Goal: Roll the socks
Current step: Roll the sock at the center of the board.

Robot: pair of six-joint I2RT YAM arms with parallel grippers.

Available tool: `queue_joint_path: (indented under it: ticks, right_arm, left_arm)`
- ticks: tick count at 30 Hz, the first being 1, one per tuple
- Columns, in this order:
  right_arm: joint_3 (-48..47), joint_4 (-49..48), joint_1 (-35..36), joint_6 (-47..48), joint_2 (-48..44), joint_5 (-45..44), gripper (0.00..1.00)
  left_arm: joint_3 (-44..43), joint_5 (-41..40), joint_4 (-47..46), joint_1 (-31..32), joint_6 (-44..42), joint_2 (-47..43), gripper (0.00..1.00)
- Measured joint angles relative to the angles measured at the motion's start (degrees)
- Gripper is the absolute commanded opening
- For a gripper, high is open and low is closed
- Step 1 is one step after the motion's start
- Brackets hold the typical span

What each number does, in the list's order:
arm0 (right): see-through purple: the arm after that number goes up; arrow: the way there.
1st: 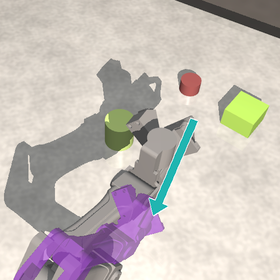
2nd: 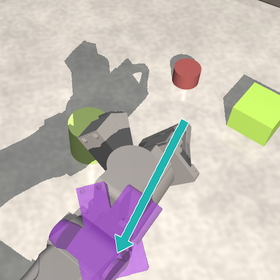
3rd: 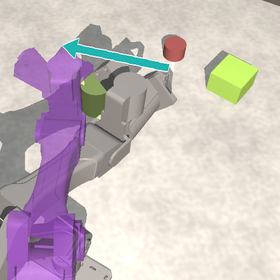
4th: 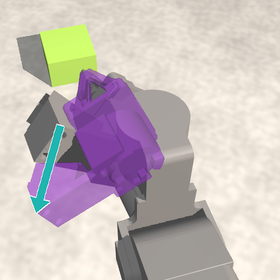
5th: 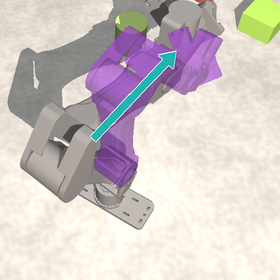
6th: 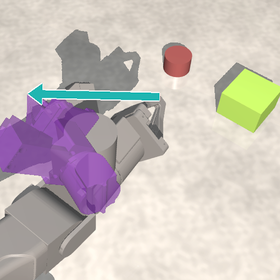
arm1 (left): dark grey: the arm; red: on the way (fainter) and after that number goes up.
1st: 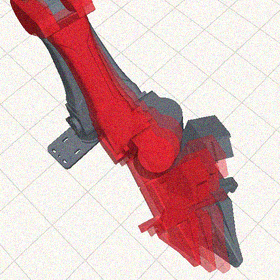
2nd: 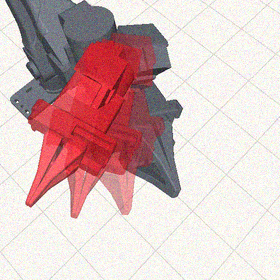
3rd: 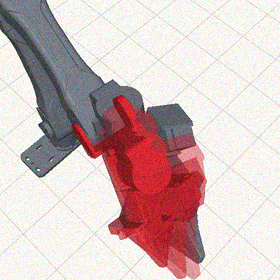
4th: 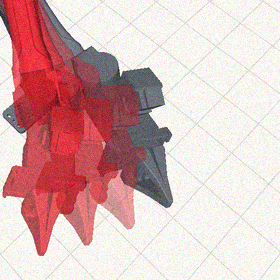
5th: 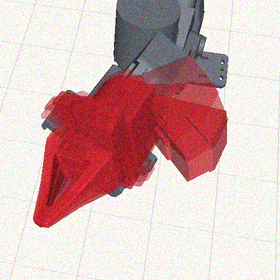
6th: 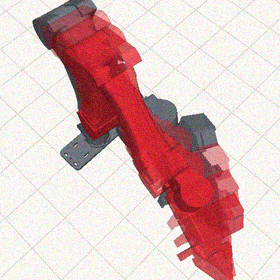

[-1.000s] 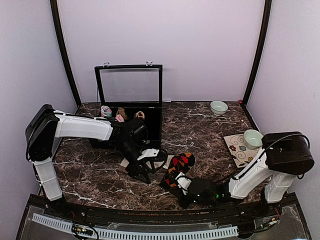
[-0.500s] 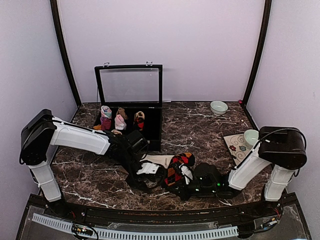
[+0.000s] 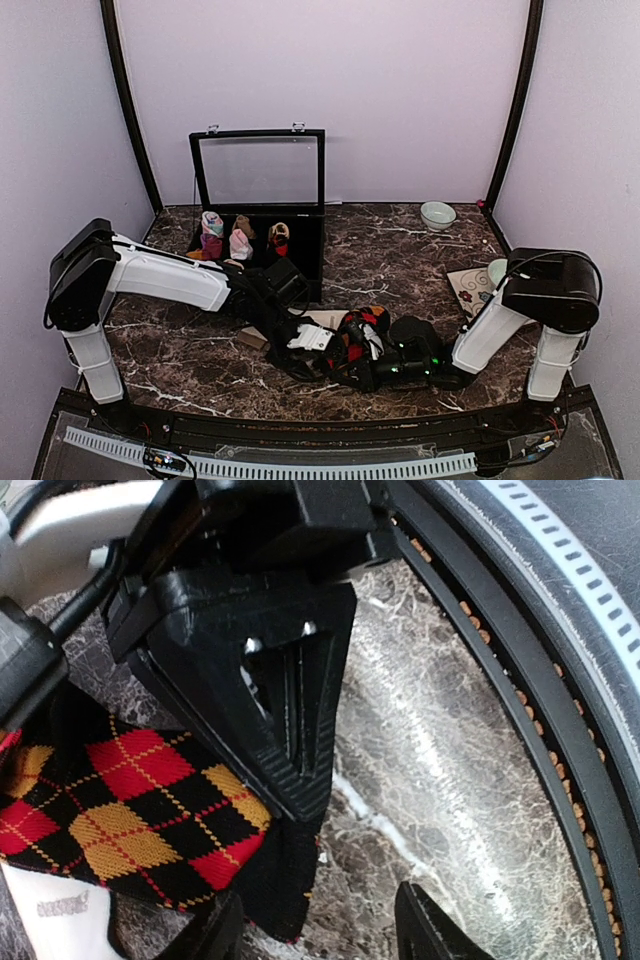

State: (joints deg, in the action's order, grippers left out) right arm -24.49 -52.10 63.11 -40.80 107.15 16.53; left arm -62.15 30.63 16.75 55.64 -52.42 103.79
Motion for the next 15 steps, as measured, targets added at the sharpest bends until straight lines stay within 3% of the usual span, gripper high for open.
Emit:
queue_joint_path:
  ticks: [11,15]
  right_arm:
    - [0.1,0.0,-0.4,-0.6,-0.5,0.2,0.0]
    - [0.1,0.0,-0.5,-0.5,-0.5,0.2,0.0]
  left_arm:
    - [-2.7,-2.2,0.0,0.3,-2.8,6.1,0.35]
    - [-3.3,-3.0,-0.2,0.5,-3.1,6.4,0.22]
